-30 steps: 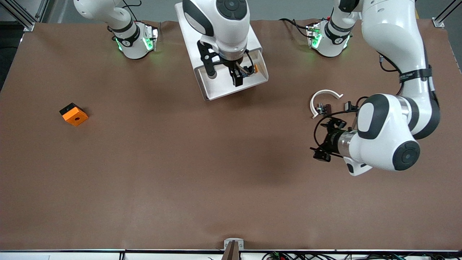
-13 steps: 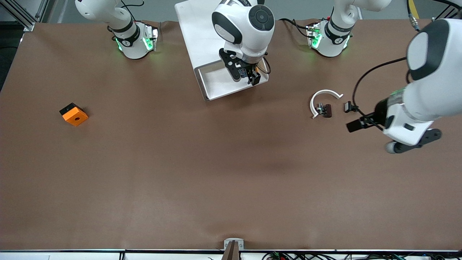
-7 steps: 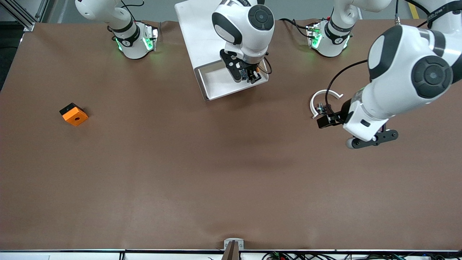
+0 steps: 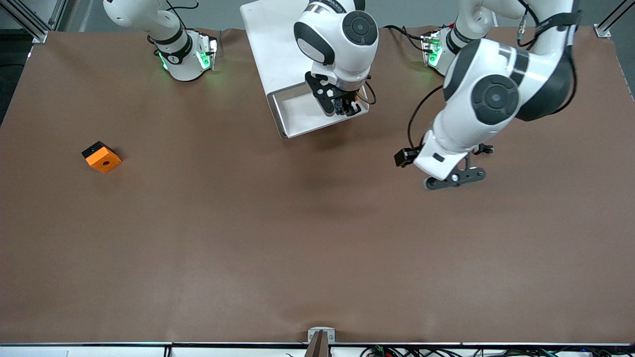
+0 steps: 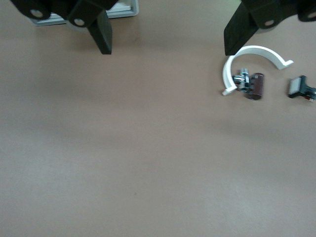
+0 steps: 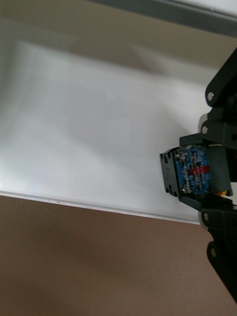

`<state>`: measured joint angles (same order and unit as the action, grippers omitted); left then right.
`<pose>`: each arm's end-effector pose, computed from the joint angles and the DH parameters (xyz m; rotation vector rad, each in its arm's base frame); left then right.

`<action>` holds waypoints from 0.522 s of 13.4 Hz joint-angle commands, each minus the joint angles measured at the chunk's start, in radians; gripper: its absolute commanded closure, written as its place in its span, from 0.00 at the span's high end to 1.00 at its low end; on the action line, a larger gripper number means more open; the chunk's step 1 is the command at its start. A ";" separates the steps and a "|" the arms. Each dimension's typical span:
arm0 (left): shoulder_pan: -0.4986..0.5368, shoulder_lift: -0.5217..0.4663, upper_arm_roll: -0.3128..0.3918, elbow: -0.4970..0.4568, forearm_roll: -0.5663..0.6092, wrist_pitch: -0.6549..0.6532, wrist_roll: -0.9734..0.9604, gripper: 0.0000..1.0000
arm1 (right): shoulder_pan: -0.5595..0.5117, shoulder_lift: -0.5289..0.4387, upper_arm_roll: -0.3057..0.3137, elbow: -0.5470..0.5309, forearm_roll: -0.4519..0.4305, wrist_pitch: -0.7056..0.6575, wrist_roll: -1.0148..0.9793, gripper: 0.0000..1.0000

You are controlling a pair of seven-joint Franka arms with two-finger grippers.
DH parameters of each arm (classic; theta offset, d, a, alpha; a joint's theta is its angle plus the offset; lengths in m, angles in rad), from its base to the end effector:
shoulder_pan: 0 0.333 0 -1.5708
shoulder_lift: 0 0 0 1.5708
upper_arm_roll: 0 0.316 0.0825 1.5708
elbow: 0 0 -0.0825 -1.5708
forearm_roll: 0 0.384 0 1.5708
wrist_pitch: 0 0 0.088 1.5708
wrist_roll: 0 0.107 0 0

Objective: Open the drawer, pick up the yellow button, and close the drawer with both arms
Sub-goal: 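Lift the button out with the right gripper while the left gripper returns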

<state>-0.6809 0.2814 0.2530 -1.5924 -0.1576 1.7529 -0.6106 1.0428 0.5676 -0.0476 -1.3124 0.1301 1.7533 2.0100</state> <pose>0.5624 -0.2888 0.4661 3.0992 0.3333 -0.2150 0.3678 0.6008 0.4003 2.6189 -1.5007 -0.1643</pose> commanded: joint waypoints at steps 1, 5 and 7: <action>-0.002 -0.001 -0.053 -0.027 0.026 0.052 -0.104 1.00 | -0.006 0.012 0.002 0.021 0.019 -0.009 -0.045 0.00; -0.002 0.027 -0.092 -0.087 0.021 0.130 -0.159 1.00 | -0.035 -0.037 0.002 0.024 0.081 -0.020 -0.175 0.00; -0.002 0.022 -0.112 -0.158 0.012 0.233 -0.162 1.00 | -0.055 -0.041 0.002 0.024 0.085 -0.050 -0.249 0.00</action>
<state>-0.6831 0.3237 0.1612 -1.6770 -0.1565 1.9024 -0.7572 1.0151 0.5484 -0.0524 -1.2894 0.1898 1.7426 1.8350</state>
